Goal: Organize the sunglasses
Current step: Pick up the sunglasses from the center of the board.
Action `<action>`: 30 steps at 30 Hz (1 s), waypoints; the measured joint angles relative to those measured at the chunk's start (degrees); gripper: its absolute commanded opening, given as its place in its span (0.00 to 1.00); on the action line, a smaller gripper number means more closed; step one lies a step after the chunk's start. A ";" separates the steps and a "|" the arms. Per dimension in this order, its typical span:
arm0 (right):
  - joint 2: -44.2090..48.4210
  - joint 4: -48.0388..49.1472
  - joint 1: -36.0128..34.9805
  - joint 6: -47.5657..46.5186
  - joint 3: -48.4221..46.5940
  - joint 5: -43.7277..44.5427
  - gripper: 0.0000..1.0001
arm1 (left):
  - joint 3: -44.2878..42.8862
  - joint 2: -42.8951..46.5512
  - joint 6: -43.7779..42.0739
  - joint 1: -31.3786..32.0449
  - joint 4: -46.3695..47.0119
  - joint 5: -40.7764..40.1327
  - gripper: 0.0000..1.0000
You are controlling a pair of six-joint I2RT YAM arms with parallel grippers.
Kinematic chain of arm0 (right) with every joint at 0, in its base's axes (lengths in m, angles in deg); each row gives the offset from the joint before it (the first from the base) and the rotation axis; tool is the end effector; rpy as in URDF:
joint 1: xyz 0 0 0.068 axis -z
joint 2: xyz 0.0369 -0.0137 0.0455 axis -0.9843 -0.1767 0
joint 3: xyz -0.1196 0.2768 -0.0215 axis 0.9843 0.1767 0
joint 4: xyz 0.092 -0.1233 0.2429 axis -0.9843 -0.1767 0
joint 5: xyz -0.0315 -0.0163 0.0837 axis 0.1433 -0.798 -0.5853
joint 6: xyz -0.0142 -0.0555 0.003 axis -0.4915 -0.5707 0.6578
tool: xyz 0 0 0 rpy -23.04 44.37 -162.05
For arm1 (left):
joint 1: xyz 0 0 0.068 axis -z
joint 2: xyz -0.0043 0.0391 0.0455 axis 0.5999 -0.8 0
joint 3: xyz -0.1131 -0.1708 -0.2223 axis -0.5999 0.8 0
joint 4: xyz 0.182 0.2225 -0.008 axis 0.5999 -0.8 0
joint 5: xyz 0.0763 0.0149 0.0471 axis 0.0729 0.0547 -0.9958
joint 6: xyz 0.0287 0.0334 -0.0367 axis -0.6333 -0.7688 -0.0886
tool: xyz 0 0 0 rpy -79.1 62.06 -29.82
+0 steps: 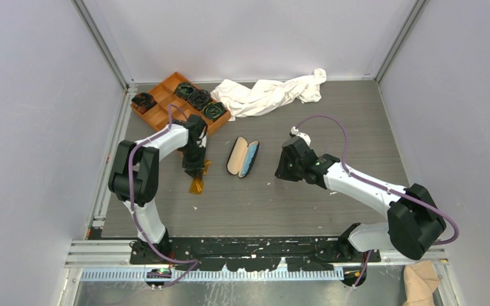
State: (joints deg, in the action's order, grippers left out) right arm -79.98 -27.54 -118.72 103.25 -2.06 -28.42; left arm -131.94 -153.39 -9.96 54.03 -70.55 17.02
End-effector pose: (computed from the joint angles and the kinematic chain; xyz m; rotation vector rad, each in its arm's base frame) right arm 0.2255 0.1752 0.2259 0.1343 2.5085 0.4524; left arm 0.3397 -0.1075 0.1748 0.0256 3.1026 -0.1138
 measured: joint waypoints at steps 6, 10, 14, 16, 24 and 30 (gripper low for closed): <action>0.07 0.00 0.00 0.00 0.63 0.02 0.31 | -0.13 0.02 0.24 0.02 -0.02 -0.68 0.00; 0.07 -0.02 0.00 0.00 0.90 0.02 0.31 | -0.13 1.14 0.83 0.02 -0.02 -0.57 0.01; 0.07 -0.02 0.00 0.00 0.90 0.02 0.31 | -0.31 4.63 1.27 0.02 -0.33 0.57 0.01; 0.07 -0.02 0.00 0.00 0.90 0.02 0.31 | -0.87 6.10 1.38 0.02 -0.81 1.33 0.01; 0.07 0.00 0.00 0.04 0.90 0.02 0.31 | -5.81 9.49 2.19 0.02 -2.32 5.86 0.00; 0.02 0.13 0.00 0.50 0.90 0.00 0.31 | -8.66 10.21 3.08 0.37 -2.64 9.84 0.01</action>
State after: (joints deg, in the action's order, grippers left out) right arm -79.96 -27.41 -118.72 103.75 -1.17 -28.42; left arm -140.60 -143.18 -6.88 54.41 -73.19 26.86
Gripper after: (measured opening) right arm 0.312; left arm 0.188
